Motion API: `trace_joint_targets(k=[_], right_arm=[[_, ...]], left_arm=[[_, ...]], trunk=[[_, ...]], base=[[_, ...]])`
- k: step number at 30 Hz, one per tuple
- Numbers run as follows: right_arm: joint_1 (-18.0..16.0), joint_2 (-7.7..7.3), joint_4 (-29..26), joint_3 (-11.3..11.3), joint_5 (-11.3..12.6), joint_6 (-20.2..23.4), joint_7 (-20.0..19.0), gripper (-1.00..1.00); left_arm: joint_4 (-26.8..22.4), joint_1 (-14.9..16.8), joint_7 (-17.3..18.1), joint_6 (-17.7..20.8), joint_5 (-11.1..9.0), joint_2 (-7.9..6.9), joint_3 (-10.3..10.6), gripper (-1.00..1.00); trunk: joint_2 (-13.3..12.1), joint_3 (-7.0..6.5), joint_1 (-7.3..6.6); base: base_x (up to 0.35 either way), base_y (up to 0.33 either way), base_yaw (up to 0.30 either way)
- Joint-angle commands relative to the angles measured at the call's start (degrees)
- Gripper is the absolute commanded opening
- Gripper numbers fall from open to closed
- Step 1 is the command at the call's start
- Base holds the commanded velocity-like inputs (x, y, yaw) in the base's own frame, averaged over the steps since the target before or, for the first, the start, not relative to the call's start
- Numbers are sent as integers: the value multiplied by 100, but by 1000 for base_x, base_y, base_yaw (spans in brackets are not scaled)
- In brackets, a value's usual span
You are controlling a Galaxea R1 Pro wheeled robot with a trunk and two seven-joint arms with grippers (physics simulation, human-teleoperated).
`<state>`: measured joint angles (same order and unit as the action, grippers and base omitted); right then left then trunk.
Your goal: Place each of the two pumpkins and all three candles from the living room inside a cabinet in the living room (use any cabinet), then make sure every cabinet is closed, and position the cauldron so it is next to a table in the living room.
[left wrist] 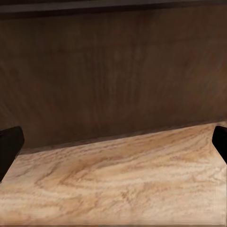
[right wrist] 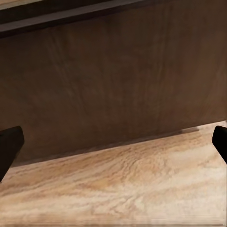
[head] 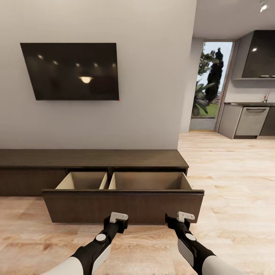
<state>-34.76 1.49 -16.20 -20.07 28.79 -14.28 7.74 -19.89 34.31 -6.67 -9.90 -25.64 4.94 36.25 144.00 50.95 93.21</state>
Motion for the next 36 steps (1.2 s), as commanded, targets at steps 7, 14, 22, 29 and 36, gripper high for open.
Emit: trace_joint_targets(k=[7,14,22,29,36], right_arm=[[-5,-12,-6,-50,46,-21,35,100],[-5,7,-27,-113,24,-103,34,100],[-4,12,-12,-482,32,-590,74,100],[-3,16,-31,-561,38,-711,93,100],[1,18,-52,-593,39,-743,96,100]], left_arm=[[3,6,-34,2,-27,-2,49,100],[2,6,-29,13,-26,-2,49,100],[3,4,-41,17,-35,-2,49,100],[3,6,-56,16,-36,-2,49,100],[2,5,-65,15,-32,-2,49,100]], trunk=[[13,161,16],[13,161,16],[15,205,22],[15,205,22],[15,205,22]], base=[[0,0,0],[0,0,0],[0,0,0],[0,0,0],[8,0,0]])
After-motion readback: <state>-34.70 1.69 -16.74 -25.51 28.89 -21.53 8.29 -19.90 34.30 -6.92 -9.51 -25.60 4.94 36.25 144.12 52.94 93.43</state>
